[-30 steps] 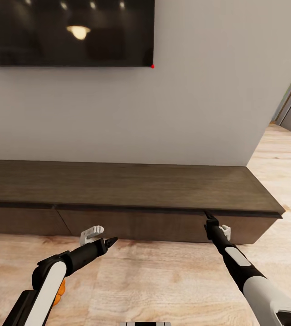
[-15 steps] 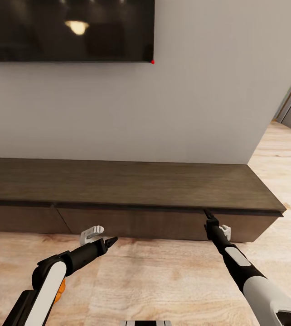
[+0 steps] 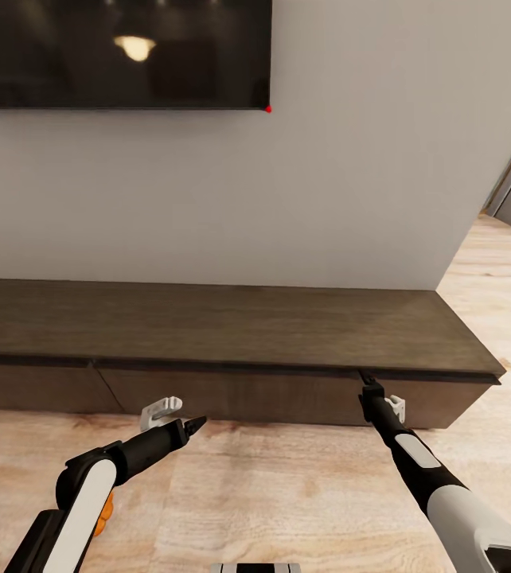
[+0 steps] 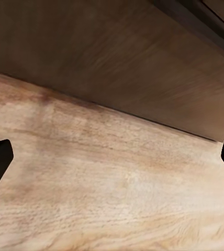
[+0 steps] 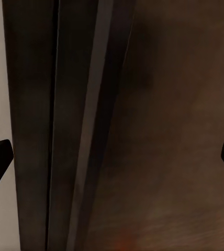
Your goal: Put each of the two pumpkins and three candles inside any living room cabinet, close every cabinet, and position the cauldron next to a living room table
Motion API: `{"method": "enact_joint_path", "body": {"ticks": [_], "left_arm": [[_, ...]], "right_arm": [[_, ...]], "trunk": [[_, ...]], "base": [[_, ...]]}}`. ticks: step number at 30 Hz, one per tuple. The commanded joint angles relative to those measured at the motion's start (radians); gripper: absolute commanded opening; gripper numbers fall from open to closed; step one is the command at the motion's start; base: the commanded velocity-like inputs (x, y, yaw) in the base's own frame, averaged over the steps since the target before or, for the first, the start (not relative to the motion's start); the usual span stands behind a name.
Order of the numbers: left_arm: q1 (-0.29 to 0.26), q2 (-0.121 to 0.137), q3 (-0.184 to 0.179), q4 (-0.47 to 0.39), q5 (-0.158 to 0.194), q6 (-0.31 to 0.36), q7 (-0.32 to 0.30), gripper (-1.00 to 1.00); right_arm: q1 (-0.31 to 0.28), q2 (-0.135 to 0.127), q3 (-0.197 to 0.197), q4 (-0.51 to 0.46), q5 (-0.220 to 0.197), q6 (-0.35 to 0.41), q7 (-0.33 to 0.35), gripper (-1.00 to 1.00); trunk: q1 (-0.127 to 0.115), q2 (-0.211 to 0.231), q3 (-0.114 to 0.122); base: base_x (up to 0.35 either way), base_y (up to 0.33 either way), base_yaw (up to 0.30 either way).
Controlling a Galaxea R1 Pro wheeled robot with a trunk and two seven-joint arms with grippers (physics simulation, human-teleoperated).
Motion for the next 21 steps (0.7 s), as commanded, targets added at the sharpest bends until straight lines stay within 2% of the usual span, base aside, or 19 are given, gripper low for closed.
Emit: {"method": "enact_joint_path", "body": {"ticks": [1, 21], "left_arm": [[0.000, 0.001, -0.001, -0.001, 0.010, 0.003, 0.009, 1.00], [0.000, 0.001, -0.001, 0.000, 0.010, 0.003, 0.009, 1.00]], "right_arm": [[-0.001, 0.000, -0.004, 0.001, -0.010, 0.010, 0.004, 1.00], [-0.001, 0.000, -0.004, 0.001, -0.010, 0.010, 0.003, 1.00]], "trunk": [[0.000, 0.000, -0.001], [0.000, 0.000, -0.001]], "base": [[0.001, 0.000, 0.000], [0.016, 0.000, 0.000]]}}
